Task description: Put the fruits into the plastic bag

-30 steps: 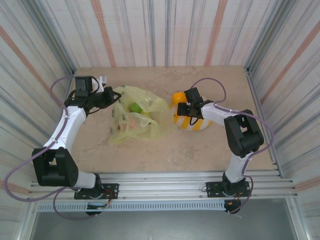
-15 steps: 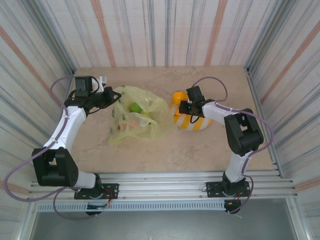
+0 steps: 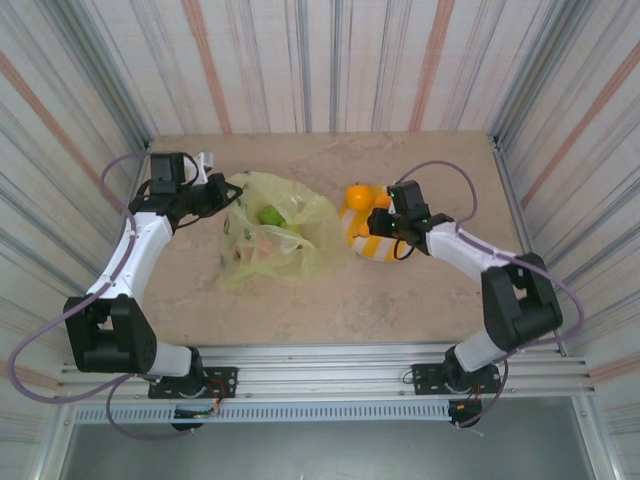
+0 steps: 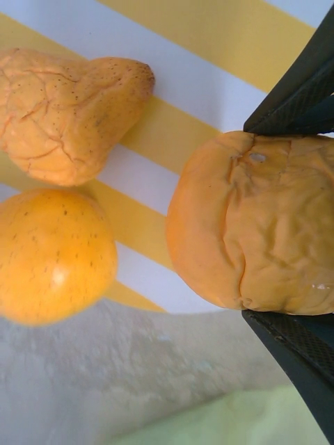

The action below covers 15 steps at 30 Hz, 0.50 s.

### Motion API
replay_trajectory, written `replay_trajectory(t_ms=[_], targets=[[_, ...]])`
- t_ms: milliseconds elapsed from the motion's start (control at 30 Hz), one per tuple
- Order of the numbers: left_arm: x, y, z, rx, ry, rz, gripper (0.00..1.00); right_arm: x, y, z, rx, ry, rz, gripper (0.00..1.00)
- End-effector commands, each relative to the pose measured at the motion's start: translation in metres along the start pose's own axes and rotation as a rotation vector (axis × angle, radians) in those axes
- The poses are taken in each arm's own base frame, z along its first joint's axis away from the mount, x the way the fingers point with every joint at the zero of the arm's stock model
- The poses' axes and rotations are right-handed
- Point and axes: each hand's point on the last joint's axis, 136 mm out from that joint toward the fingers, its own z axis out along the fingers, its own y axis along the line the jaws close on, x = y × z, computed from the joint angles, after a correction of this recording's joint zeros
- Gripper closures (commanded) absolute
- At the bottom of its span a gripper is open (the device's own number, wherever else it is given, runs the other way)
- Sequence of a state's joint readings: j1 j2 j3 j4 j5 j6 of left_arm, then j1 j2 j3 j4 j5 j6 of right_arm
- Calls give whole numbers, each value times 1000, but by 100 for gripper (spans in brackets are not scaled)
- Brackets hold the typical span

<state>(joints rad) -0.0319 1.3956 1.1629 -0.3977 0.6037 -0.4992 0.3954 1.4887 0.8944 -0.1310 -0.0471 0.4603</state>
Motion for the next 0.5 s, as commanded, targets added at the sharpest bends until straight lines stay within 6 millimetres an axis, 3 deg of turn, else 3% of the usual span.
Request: replay_trajectory(t_ms=[0, 267, 367, 467], targets=[[1, -2, -5, 16, -7, -6, 100, 6, 20, -26, -98, -43, -54, 48], [1, -2, -4, 17, -4, -10, 100, 7, 61, -89, -226, -199, -182, 47], [1, -2, -4, 16, -5, -10, 100, 12, 84, -96, -279, -217, -245, 47], [2, -2, -3, 16, -3, -10, 100, 20, 104, -88, -303, -207, -288, 48]])
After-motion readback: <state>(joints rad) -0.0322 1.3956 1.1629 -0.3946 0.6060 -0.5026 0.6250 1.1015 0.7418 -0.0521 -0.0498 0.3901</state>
